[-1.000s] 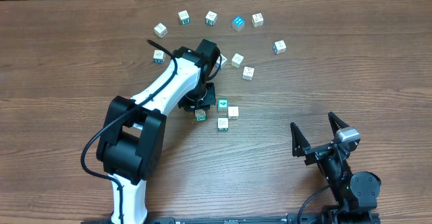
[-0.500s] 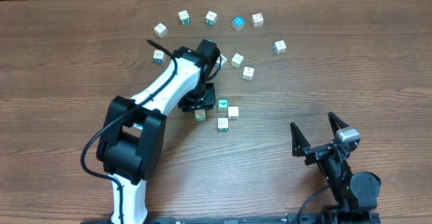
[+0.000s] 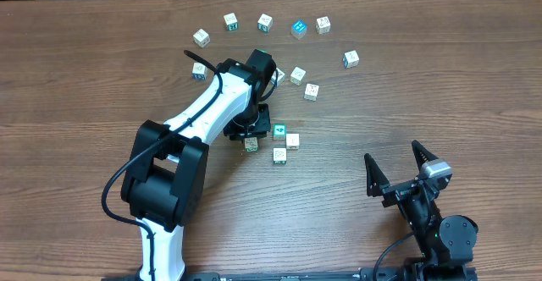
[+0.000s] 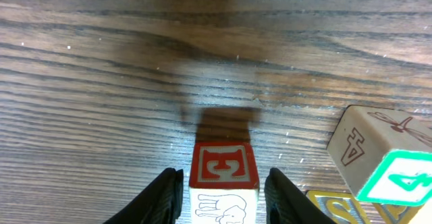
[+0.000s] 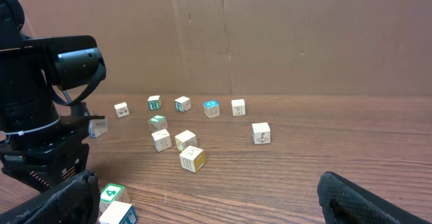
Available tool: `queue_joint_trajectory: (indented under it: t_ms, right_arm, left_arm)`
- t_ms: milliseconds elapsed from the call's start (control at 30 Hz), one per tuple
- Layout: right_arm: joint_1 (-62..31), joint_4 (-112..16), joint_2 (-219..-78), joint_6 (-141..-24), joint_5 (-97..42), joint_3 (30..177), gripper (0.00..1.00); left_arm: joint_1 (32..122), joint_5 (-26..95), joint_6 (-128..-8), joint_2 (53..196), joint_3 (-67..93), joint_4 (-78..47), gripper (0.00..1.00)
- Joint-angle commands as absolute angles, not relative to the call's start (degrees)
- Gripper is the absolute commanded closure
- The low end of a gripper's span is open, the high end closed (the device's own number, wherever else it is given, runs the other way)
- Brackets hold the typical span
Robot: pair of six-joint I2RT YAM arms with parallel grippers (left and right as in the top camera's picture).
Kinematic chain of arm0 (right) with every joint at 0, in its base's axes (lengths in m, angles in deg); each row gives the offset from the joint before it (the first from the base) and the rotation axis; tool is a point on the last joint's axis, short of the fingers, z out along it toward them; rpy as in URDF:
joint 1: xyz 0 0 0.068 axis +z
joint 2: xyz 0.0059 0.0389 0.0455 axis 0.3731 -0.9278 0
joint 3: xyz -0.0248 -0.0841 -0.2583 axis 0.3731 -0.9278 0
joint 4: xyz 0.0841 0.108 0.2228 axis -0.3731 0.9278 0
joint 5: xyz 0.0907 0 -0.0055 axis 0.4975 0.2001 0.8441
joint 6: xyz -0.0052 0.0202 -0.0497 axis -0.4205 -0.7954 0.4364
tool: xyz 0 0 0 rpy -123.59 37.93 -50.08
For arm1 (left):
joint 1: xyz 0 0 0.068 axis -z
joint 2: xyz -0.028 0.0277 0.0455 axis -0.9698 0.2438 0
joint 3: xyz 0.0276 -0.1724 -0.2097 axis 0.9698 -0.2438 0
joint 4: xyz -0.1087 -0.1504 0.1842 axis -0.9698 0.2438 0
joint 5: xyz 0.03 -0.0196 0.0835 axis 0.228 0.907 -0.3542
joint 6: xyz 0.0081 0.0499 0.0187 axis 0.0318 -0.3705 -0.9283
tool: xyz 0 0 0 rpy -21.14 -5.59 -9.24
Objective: Form a circle
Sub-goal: 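Lower the elephant block beside the S block and open the left gripper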
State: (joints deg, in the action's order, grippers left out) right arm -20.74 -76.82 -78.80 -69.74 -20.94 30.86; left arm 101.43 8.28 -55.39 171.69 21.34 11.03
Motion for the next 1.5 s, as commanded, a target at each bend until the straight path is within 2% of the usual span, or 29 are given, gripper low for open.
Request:
queue_joint_trajectory:
  t_ms: [0, 533, 800, 1000, 1133, 1400, 1467]
  right_arm:
    - [-20.91, -77.15, -78.27, -69.45, -21.35, 30.29, 0.00]
    - [-20.91, -77.15, -78.27, -69.47, -21.35, 30.29, 0.00]
    - [-20.91, -77.15, -78.27, -69.45, -21.35, 30.29, 0.00]
    - [-20.91, -77.15, -78.27, -69.45, -21.35, 30.29, 0.00]
    - [-20.91, -77.15, -78.27, -69.45, -21.35, 30.29, 0.00]
    - [-20.91, -77.15, -78.27, -69.45, -21.35, 30.29, 0.00]
    - [-20.91, -77.15, -78.27, -69.45, -21.35, 30.29, 0.00]
  left_arm:
    - [102.28, 8.52, -54.41, 170.25, 20.60, 11.13, 0.66]
    - [104.20, 8.50, -53.75, 170.25, 20.60, 11.16, 0.68]
    - [103.92, 8.45, -53.77, 170.25, 20.62, 11.00, 0.51]
    - [101.69, 8.54, -53.79, 170.20, 22.59, 10.76, 0.33]
    - [100.31, 8.50, -53.84, 170.20, 23.86, 11.00, 0.29]
    - [98.63, 6.95, -54.04, 170.23, 23.83, 10.85, 0.40]
    - [98.30, 6.75, -54.04, 170.23, 23.83, 10.26, 0.48]
